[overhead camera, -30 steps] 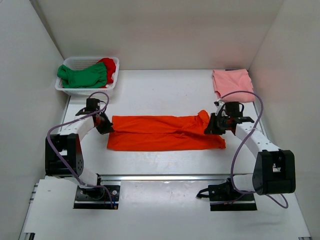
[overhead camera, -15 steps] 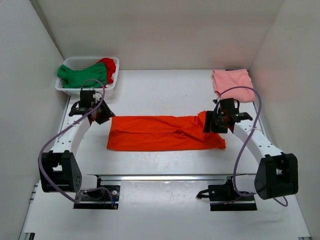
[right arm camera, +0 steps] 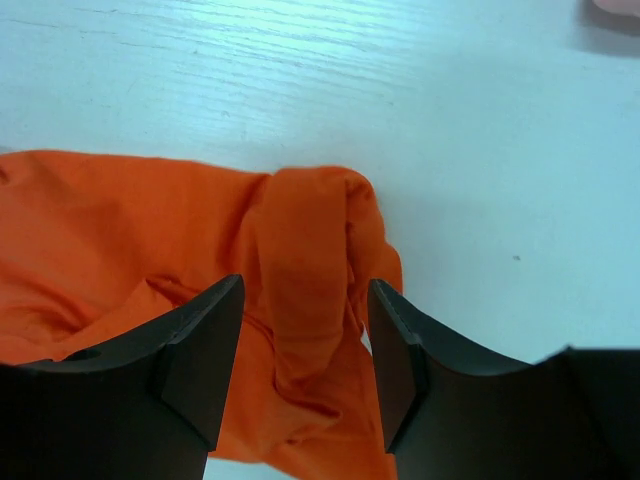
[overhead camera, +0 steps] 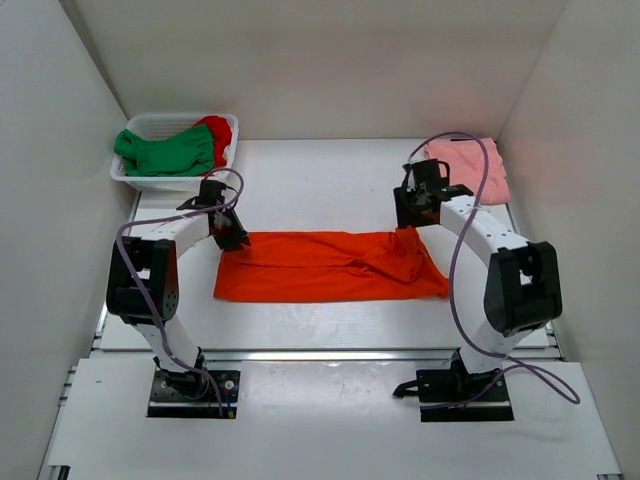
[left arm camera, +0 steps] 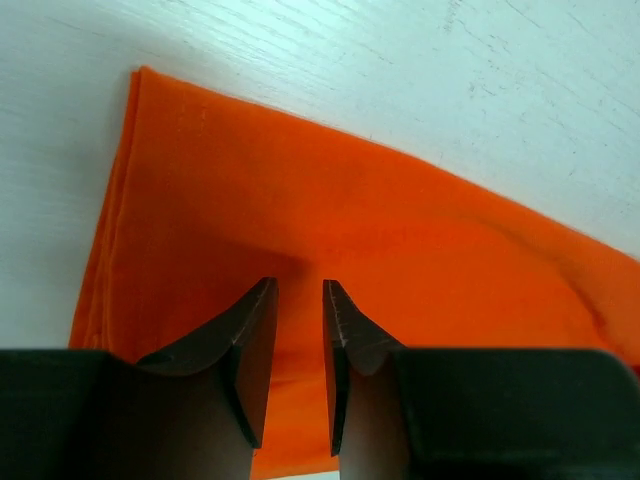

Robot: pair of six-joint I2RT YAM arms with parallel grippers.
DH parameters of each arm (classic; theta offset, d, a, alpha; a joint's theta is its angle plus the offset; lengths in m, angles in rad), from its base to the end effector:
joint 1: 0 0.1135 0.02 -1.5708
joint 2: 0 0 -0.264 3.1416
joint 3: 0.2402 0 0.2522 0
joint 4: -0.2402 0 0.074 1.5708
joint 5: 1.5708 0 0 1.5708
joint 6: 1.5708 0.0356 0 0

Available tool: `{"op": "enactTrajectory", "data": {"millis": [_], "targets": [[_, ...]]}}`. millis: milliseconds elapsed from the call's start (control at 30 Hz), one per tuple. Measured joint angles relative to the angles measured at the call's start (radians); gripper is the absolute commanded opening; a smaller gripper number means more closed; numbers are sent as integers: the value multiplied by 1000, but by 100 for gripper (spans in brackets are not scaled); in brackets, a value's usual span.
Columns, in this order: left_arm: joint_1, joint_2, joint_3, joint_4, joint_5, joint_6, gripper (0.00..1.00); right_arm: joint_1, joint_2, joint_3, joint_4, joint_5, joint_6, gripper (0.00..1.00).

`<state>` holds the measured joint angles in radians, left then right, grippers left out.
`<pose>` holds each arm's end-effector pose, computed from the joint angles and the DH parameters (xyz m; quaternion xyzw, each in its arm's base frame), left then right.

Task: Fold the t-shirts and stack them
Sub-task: Fold the other side of the tshirt into a rectangle

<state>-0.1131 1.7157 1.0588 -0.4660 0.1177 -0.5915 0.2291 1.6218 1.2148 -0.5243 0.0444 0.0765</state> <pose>0.3335 -0.0421 0.1741 -0.2179 0.9487 -0.1303 0.1883 0.3388 0.0774 0.2474 -0.0654 0.9469 0.0270 0.3138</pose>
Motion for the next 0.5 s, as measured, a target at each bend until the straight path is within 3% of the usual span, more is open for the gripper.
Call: {"op": "enactTrajectory", "data": {"millis": [367, 400, 500], "targets": [[-15, 68, 0, 26, -16, -4, 33, 87, 159, 50, 8, 64, -57, 43], [-14, 68, 0, 27, -17, -4, 31, 92, 172, 50, 9, 70, -63, 41], [-14, 68, -1, 26, -25, -9, 5, 98, 222, 57, 12, 94, -81, 25]]}}
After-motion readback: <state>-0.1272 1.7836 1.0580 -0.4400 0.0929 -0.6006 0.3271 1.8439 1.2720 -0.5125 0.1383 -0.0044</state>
